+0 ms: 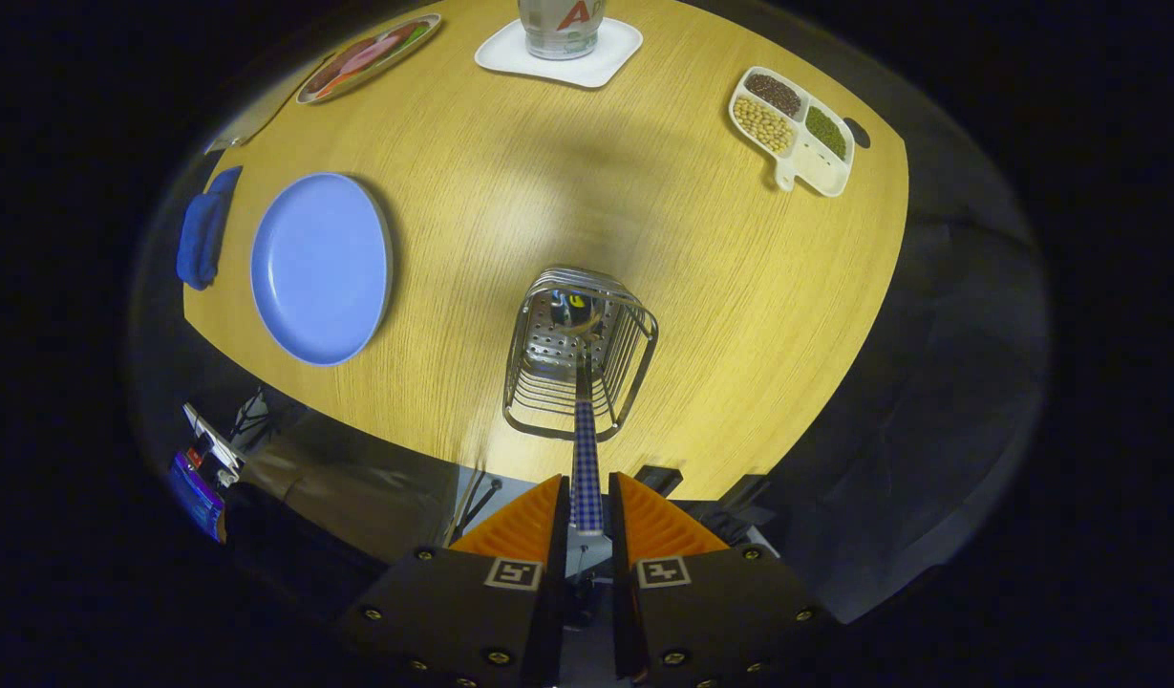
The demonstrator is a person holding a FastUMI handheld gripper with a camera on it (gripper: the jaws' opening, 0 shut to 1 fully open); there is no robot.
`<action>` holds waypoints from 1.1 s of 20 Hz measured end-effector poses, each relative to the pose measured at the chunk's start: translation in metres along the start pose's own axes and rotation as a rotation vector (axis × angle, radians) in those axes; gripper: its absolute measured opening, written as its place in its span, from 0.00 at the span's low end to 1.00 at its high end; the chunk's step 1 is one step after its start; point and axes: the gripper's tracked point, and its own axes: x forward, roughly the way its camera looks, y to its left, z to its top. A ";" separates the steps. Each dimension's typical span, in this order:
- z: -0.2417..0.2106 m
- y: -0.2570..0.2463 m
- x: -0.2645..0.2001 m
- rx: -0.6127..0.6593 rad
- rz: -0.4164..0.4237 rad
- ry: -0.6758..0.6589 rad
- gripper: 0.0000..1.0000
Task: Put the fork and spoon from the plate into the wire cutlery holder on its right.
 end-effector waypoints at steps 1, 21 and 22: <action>-0.001 -0.001 -0.001 0.004 0.000 -0.014 0.22; -0.028 0.080 -0.203 0.346 0.000 -1.556 0.22; -0.037 0.079 -0.215 0.366 -0.026 -1.621 0.22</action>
